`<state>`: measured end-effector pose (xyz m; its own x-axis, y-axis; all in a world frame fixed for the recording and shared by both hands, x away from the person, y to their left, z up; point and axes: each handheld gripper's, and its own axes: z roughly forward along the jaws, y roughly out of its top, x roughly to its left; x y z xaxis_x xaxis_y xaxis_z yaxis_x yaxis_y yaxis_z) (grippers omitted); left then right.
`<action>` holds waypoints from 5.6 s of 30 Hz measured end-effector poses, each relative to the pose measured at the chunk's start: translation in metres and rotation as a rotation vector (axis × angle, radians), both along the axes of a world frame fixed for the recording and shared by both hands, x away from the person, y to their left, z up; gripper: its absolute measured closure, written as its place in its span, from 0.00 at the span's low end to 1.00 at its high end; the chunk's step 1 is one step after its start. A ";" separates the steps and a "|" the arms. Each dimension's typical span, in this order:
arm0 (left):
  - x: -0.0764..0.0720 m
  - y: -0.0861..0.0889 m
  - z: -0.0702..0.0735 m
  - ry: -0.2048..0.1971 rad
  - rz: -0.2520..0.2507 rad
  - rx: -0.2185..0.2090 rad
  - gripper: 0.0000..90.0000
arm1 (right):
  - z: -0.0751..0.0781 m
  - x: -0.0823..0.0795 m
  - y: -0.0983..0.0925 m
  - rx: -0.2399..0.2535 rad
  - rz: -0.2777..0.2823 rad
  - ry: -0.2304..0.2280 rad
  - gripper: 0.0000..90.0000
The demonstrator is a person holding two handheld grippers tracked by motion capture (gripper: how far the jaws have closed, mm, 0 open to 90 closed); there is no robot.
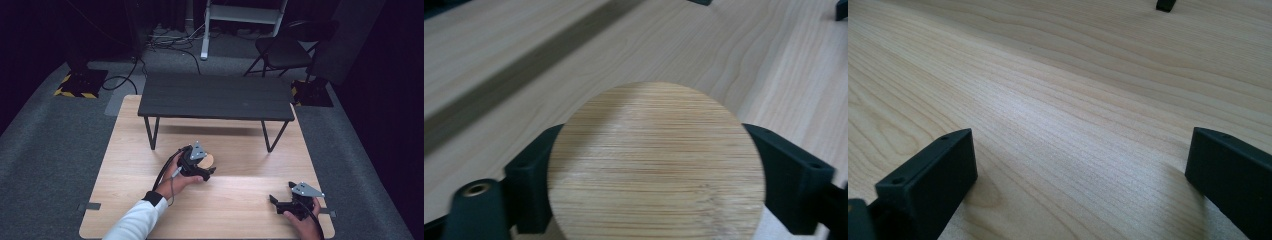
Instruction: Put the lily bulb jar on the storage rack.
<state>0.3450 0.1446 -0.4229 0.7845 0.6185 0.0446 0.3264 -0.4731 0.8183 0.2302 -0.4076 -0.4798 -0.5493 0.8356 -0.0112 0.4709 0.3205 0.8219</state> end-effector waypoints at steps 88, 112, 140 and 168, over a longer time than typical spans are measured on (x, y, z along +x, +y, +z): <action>0.075 -0.036 0.194 -0.142 0.053 -0.202 0.01 | 0.000 0.003 -0.002 0.000 0.022 0.000 0.00; -0.055 0.041 0.055 -0.198 0.096 -0.194 0.00 | 0.000 0.002 -0.002 0.000 0.025 0.000 0.00; -0.099 0.065 -0.057 0.012 0.136 -0.011 0.01 | 0.000 0.001 -0.002 0.001 0.025 0.000 0.00; -0.098 0.070 -0.064 0.013 0.124 -0.046 0.01 | 0.000 0.001 -0.002 0.000 0.029 -0.001 0.00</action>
<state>0.2468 0.2143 -0.4869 0.7021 0.7121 0.0048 0.3905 -0.3906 0.8336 0.2316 -0.4094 -0.4800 -0.5733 0.8193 -0.0112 0.4609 0.3338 0.8223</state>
